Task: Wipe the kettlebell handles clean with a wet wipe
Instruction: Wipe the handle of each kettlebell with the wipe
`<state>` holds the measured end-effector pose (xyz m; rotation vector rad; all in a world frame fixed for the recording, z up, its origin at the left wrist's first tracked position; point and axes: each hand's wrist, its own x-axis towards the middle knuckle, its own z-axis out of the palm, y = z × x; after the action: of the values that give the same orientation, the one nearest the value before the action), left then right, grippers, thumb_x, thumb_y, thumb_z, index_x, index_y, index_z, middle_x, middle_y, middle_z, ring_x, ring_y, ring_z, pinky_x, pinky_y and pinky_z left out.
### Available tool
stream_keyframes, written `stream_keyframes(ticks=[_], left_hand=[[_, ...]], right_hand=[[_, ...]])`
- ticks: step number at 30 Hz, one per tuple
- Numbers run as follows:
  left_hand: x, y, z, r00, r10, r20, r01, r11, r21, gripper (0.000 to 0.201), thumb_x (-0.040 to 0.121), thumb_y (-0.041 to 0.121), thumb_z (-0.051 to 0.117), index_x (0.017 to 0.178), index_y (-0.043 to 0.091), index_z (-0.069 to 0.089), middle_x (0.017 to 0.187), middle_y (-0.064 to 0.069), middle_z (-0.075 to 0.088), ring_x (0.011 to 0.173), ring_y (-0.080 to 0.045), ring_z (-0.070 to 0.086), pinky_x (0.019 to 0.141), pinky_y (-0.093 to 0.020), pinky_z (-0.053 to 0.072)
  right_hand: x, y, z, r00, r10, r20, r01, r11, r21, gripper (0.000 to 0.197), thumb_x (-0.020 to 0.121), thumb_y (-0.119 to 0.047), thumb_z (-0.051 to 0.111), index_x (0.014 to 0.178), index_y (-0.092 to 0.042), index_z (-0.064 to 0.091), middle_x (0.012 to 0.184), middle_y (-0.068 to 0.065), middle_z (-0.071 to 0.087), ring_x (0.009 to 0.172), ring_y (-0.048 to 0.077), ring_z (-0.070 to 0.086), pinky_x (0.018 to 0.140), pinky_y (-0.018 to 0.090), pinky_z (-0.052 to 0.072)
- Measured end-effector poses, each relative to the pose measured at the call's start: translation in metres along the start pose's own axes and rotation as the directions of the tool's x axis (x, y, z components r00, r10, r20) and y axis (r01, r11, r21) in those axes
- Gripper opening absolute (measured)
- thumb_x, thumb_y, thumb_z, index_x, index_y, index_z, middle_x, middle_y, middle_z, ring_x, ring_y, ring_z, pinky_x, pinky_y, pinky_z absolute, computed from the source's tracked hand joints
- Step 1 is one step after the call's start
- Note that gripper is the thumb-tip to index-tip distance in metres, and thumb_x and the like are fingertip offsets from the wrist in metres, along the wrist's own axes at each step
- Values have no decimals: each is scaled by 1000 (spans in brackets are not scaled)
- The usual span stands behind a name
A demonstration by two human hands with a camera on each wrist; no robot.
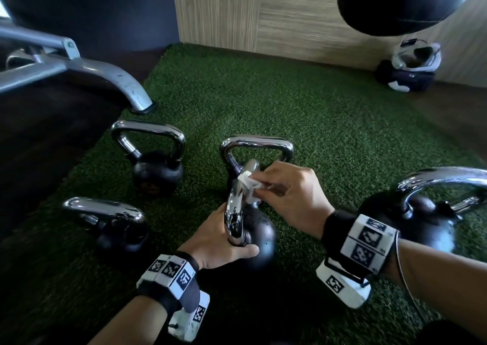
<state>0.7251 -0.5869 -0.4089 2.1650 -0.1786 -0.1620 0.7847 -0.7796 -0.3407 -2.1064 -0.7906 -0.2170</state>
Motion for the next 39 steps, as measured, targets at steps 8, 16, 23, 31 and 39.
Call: stream_keyframes(ticks=[8,16,23,31,39], left_hand=[[1,-3,2,999,45,-11,-45,998,-51,68,63,41,90,117,58,52,127,25,59,118,16,51,107,-17,40],[10,-12,2,985,171,-31,-173,983,-59,78,66,43,87,134,53,51,142,14,56,135,-8,52,116,-42,40],[17,-19,3,997,71,41,-63,985,-162,60,65,37,89,120,22,68,120,11,73,119,-7,65,112,-41,46],[6,-23,-1,996,57,76,-40,977,-209,51,67,29,91,110,24,64,93,13,76,91,-2,71,85,-25,53],[-2,-16,3,987,143,75,-131,981,-140,72,66,40,89,132,34,60,129,15,67,124,0,61,108,-22,45]], right_hand=[[-1,-11,-5,999,31,17,-32,996,84,15,80,-8,84,91,-17,79,78,-13,68,64,-4,63,57,8,47],[-18,-27,6,973,232,9,-224,930,292,18,75,-7,90,80,-17,76,81,5,79,78,32,77,78,53,63],[-34,-23,19,942,317,106,-333,915,227,20,70,-10,92,76,-18,74,76,5,78,71,26,75,75,47,62],[-42,-24,26,961,222,167,-241,965,103,19,72,-11,89,84,-19,77,69,-10,71,61,-1,62,63,13,50],[-21,-14,15,877,190,440,-208,978,-9,24,86,-7,79,90,-30,77,79,-19,66,70,-8,62,71,10,49]])
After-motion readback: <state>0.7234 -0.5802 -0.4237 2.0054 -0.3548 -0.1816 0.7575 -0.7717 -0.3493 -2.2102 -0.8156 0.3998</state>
